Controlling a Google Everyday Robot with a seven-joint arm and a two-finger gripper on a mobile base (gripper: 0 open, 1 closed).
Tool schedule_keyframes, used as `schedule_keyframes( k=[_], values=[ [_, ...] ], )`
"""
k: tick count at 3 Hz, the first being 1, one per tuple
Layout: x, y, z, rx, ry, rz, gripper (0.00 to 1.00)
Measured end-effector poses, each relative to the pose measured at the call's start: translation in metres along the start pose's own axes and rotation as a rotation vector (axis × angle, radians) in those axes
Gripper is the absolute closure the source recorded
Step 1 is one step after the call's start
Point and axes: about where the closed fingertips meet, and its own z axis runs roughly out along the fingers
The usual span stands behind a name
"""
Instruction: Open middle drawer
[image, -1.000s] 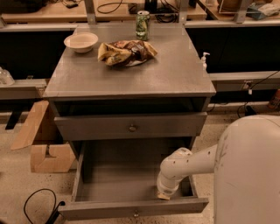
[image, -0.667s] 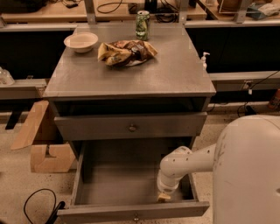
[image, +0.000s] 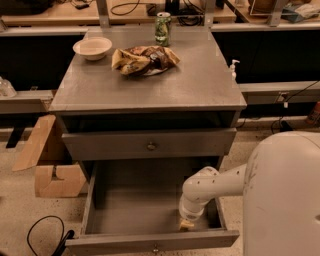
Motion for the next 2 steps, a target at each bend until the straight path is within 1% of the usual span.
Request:
schedule_keyframes(
  k=[1, 2],
  values=[
    [-0.002, -0.014, -0.037, 0.057, 0.006, -0.024, 0.56],
    [0.006, -0.037, -0.099, 0.117, 0.010, -0.033, 0.80]
  ],
)
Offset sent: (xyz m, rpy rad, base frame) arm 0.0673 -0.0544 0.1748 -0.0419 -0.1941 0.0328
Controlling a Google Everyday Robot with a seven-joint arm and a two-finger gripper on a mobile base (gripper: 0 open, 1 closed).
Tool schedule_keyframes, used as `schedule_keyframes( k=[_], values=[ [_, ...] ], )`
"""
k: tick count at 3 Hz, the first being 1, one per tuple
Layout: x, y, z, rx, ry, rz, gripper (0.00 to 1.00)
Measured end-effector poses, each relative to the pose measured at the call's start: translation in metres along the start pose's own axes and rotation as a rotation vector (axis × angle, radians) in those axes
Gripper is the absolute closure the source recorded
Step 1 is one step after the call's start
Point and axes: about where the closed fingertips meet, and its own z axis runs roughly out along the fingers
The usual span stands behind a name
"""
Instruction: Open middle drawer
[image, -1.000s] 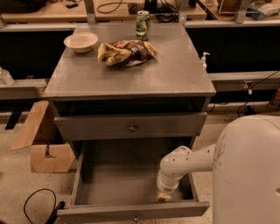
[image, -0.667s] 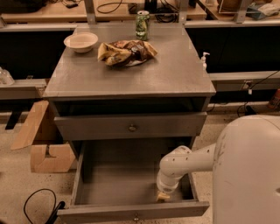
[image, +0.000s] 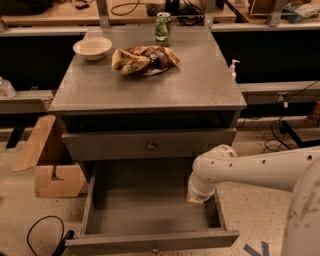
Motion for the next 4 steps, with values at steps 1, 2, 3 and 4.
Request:
schedule_keyframes(
  k=[1, 2, 3, 4],
  values=[
    [0.016, -0.023, -0.076, 0.045, -0.005, -0.020, 1.00],
    [0.036, -0.028, -0.152, 0.092, -0.029, -0.049, 1.00],
    [0.049, -0.009, -0.229, 0.171, -0.077, -0.087, 1.00],
    [0.065, 0.039, -0.312, 0.280, -0.123, -0.086, 1.00]
  ],
)
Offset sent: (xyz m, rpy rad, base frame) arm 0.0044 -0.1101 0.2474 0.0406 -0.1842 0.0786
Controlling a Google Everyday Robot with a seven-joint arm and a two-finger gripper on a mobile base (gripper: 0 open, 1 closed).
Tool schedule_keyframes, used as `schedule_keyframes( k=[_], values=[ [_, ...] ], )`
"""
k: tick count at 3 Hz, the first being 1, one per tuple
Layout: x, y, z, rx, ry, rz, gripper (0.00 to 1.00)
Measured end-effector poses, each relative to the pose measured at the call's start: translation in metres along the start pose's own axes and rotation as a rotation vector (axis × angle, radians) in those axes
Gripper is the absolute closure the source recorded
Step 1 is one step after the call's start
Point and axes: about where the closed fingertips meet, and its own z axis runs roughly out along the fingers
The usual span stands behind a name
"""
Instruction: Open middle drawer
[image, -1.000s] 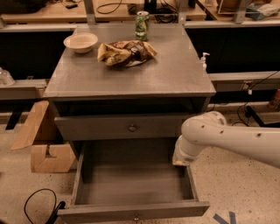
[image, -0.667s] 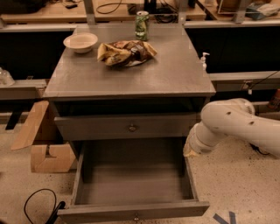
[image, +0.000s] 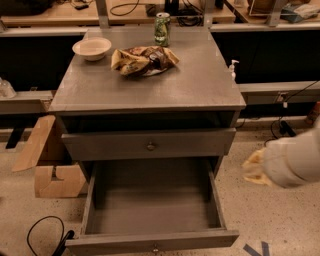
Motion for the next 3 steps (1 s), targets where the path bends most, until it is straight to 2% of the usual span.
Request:
schedule_keyframes(
  k=[1, 2, 3],
  values=[
    [0.0140, 0.0242, -0.0690, 0.081, -0.032, 0.004, 0.97],
    [0.0120, 0.0221, -0.0640, 0.076, -0.030, -0.005, 0.74],
    [0.0106, 0.0220, -0.0641, 0.076, -0.030, -0.008, 0.43]
  ],
)
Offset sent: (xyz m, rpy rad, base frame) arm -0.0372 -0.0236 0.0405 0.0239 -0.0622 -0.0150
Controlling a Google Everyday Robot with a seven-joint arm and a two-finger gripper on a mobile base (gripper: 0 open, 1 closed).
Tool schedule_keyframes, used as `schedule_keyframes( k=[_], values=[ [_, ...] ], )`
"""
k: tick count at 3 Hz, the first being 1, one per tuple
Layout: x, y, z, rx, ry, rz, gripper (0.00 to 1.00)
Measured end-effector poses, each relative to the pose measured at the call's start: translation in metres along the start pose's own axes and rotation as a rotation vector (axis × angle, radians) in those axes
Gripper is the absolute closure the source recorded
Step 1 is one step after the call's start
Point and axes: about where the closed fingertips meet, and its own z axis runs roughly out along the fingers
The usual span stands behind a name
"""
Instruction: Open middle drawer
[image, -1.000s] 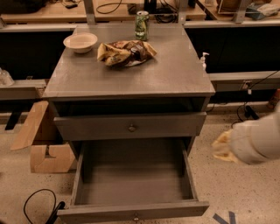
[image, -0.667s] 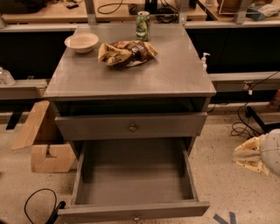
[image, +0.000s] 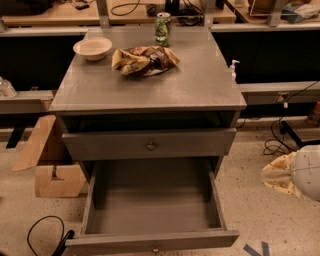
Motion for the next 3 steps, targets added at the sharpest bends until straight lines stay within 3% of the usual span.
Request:
schedule_keyframes(
  k=[2, 3],
  values=[
    [-0.0018, -0.0001, 0.0000, -0.001, 0.000, -0.004, 0.00],
    [-0.0018, -0.0001, 0.0000, -0.001, 0.000, -0.004, 0.00]
  ],
)
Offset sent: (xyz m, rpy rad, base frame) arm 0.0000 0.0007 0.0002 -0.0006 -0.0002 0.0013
